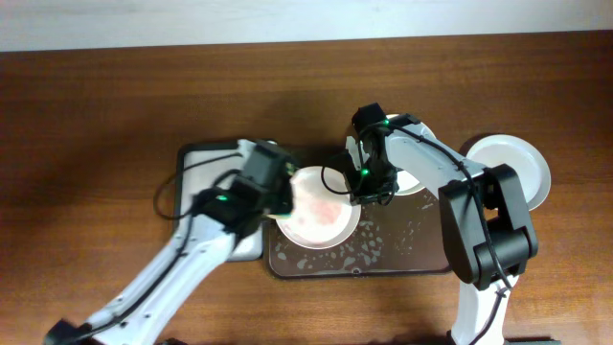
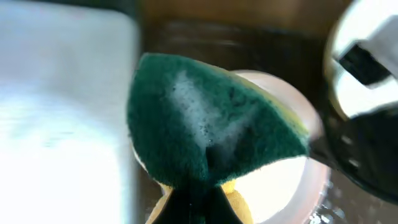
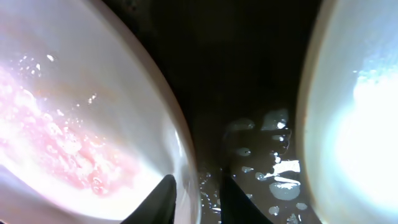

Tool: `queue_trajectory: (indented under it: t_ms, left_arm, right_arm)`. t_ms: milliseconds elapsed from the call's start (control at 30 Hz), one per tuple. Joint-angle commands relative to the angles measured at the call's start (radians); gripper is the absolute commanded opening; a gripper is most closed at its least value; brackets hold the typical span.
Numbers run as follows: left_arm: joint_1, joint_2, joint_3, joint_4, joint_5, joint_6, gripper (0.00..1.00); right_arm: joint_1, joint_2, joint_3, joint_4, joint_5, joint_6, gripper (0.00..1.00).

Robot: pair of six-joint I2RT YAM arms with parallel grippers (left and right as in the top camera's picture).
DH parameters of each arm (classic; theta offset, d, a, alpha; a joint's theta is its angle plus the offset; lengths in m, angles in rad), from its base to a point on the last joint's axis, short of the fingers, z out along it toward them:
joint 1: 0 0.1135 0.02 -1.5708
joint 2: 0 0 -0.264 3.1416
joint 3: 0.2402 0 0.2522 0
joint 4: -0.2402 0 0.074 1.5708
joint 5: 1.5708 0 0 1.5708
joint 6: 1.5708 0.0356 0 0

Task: Clean dirty plates on tray and stack at the side

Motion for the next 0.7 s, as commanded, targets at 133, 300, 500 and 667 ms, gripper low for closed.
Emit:
queue_trajectory:
  t_ms: [133, 300, 500, 667]
  left_arm:
    - [0.223, 0.094, 0.0, -0.044, 0.069, 0.177, 0.0]
    - [0.287, 0.218, 0.0, -0.035, 0.077, 0.23, 0.0]
    - [0.333, 0.315, 0.0, 0.04, 0.08, 0.278, 0.0]
    - [0.384, 0.346, 0.0, 0.074, 0.08, 0.278, 0.01]
  right_arm:
    - [0.006, 0.001, -0.034, 0.016, -0.05, -0.018, 0.04]
    - [0.004, -0.003, -0.018, 0.026, -0.05, -0.017, 0.04]
    - [0.012, -0.101, 0.111, -0.063, 0.151, -0.013, 0.04]
    - [0.068, -0.259, 0.132, -0.09, 0.491, 0.0, 0.04]
